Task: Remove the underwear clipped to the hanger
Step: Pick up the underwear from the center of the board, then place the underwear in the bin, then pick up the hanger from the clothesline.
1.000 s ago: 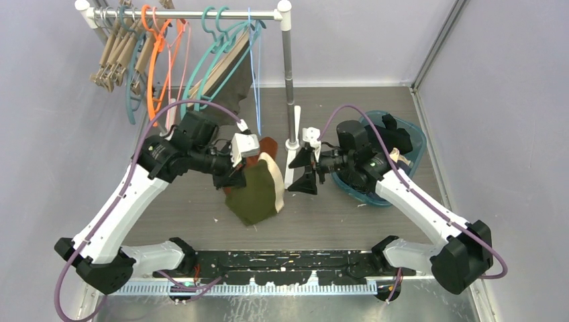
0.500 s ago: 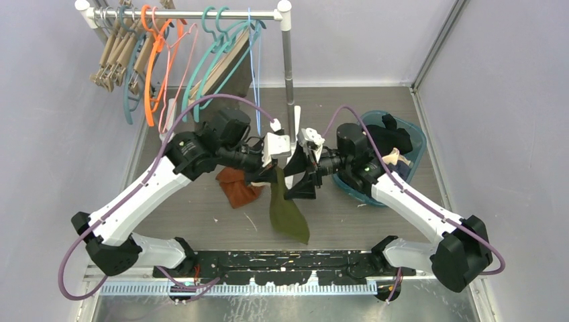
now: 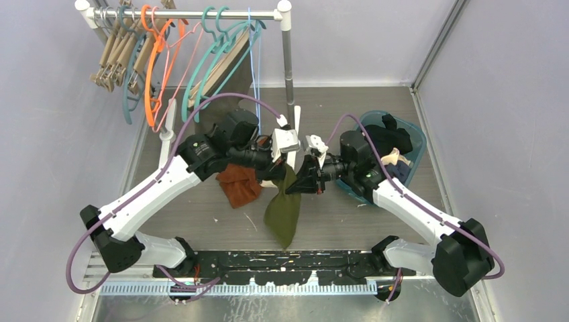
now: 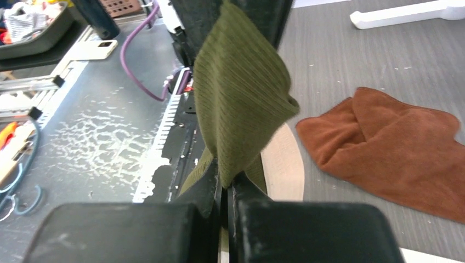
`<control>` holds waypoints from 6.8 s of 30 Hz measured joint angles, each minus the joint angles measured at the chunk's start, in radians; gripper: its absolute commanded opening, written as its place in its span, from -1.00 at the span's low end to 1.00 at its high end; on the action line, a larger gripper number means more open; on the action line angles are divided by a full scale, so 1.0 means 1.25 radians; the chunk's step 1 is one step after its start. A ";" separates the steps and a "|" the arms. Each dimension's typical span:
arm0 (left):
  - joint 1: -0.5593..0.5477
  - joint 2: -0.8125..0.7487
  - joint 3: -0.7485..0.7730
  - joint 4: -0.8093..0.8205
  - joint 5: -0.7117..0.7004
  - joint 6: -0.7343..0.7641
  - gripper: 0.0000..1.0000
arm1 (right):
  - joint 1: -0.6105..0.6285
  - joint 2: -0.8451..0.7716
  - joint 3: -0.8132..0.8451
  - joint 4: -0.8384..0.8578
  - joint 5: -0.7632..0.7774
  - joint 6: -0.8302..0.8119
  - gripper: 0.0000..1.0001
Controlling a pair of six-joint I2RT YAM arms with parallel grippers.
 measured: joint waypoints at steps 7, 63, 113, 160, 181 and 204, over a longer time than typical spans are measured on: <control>0.035 -0.063 -0.083 0.038 0.009 0.005 0.56 | -0.087 -0.048 -0.017 -0.021 0.047 -0.034 -0.99; 0.338 -0.445 0.006 -0.249 -0.125 0.246 0.96 | -0.607 0.449 0.360 -0.519 0.824 -0.237 0.11; 0.563 -0.283 0.085 0.025 -0.293 -0.146 0.76 | -0.579 -0.089 0.141 -0.461 0.346 -0.168 0.93; 0.565 -0.065 0.197 0.178 -0.286 -0.215 -0.01 | -0.566 -0.080 0.125 -0.418 0.328 -0.168 0.91; 0.566 -0.012 0.222 0.173 -0.255 -0.234 -0.64 | -0.553 -0.074 0.124 -0.419 0.329 -0.173 0.91; 0.566 -0.107 0.187 0.175 -0.350 -0.193 -1.00 | -0.545 -0.055 0.124 -0.420 0.332 -0.179 0.91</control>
